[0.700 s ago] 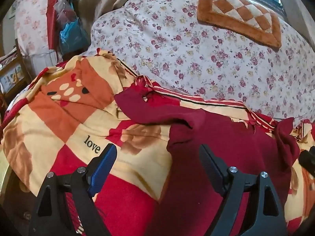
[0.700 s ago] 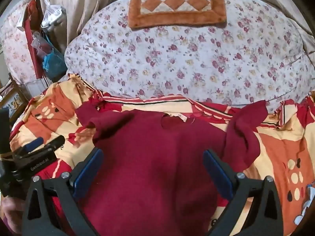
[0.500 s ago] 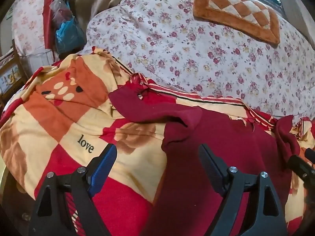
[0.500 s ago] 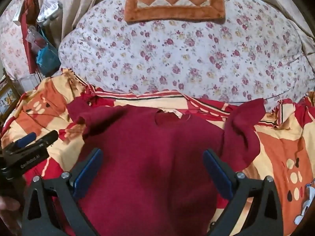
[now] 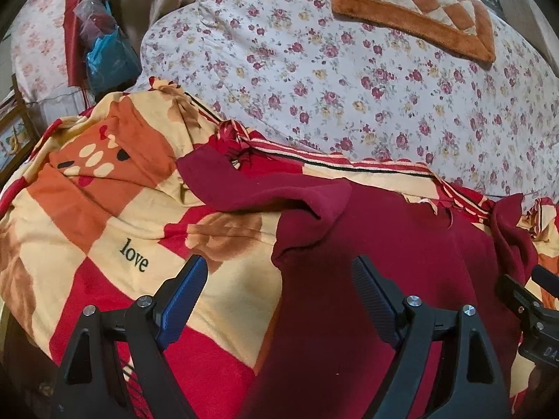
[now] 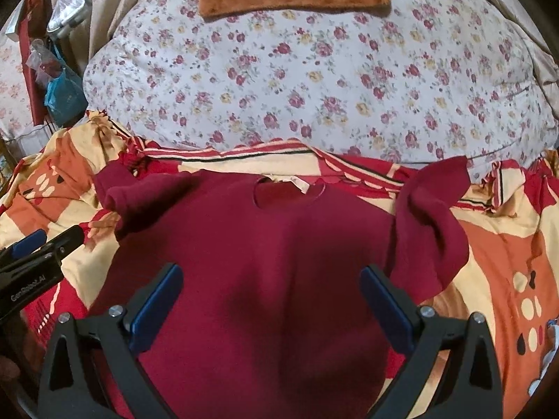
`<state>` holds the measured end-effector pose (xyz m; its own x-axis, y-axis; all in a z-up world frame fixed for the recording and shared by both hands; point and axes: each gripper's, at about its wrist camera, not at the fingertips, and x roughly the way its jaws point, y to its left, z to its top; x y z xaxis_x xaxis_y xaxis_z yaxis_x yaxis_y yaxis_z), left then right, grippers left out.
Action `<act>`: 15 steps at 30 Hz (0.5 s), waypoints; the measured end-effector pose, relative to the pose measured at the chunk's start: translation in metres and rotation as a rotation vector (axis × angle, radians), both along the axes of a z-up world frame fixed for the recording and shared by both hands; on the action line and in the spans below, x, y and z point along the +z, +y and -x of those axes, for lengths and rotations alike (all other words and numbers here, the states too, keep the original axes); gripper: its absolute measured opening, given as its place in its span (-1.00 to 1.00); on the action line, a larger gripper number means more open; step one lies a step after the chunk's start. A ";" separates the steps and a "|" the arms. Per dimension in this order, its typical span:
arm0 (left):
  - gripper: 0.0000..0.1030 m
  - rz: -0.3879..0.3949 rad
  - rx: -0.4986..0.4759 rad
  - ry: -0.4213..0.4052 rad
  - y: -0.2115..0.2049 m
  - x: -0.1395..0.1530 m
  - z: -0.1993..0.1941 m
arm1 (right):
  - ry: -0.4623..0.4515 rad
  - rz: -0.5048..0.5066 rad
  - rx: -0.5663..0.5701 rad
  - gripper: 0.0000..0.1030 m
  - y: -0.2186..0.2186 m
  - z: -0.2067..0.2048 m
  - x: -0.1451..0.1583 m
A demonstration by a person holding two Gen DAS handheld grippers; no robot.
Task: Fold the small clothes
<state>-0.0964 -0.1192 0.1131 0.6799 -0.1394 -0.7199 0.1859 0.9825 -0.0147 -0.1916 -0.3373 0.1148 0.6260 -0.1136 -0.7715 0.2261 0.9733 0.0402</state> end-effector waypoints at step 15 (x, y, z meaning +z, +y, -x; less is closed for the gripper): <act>0.31 0.029 0.011 0.032 -0.004 -0.007 -0.011 | 0.005 0.039 0.023 0.99 -0.007 -0.013 -0.016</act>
<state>-0.0857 -0.1236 0.1060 0.6579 -0.1533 -0.7373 0.1742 0.9835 -0.0491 -0.1791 -0.3446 0.0988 0.6249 -0.1299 -0.7699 0.2041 0.9789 0.0006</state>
